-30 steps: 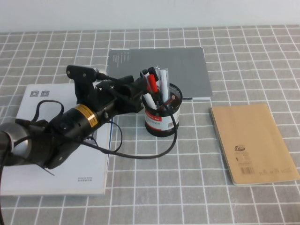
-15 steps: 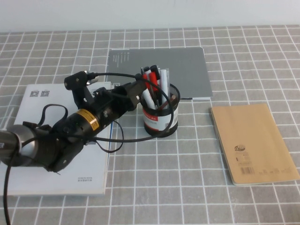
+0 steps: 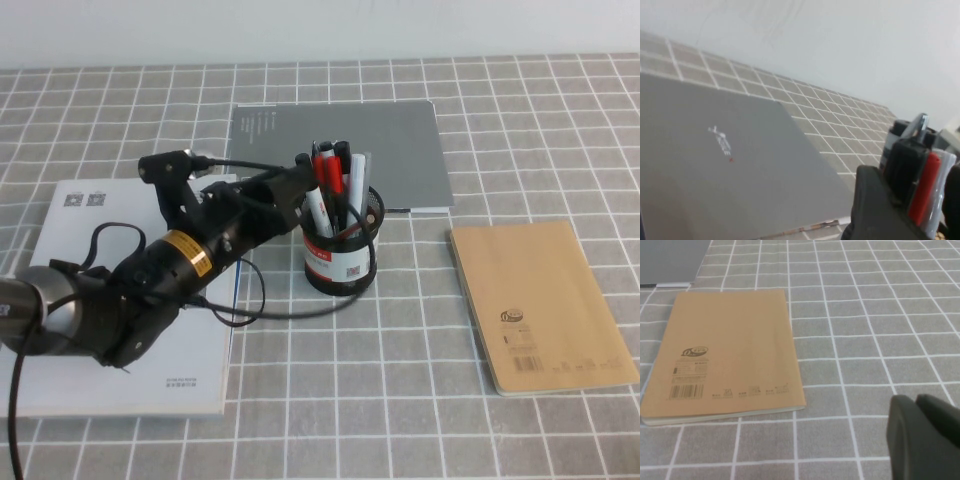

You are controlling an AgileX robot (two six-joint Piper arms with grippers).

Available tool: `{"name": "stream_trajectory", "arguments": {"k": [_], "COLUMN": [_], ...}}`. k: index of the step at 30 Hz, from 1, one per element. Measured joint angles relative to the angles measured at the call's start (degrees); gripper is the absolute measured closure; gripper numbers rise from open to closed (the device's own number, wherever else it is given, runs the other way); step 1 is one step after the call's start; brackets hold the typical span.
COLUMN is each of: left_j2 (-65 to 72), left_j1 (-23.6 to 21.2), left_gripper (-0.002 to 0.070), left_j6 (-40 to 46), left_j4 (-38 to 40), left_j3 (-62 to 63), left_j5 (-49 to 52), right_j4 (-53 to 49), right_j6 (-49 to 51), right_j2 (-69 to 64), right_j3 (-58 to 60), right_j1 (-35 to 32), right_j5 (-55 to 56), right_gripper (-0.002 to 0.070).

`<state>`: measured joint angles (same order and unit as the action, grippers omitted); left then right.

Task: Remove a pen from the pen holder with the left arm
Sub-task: 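Take a marker out of the pen holder and lay it on the table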

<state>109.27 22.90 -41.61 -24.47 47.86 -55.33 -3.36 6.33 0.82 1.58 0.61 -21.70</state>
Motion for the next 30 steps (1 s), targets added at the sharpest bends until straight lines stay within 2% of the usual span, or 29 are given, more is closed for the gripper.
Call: {"name": "stream_trajectory", "arguments": {"k": [4, 8, 30], "left_j2": [0.00, 0.00, 1.81], "left_j1": [0.38, 0.57, 0.57], "left_gripper": [0.0417, 0.0417, 0.0417], "left_j6": [6.81, 9.63, 10.18], "left_j4": [-0.50, -0.72, -0.14], "left_j3": [0.00, 0.00, 2.89], "left_j5": [-0.33, -0.72, -0.22], "right_j4": [0.00, 0.00, 0.00], "right_j6": [0.00, 0.00, 0.00], "right_j2": [0.00, 0.00, 0.00], "right_j3": [0.00, 0.00, 0.00], "right_j1": [0.00, 0.00, 0.00], "right_j5": [0.00, 0.00, 0.00], "right_gripper": [0.0689, 0.0689, 0.0689]}}
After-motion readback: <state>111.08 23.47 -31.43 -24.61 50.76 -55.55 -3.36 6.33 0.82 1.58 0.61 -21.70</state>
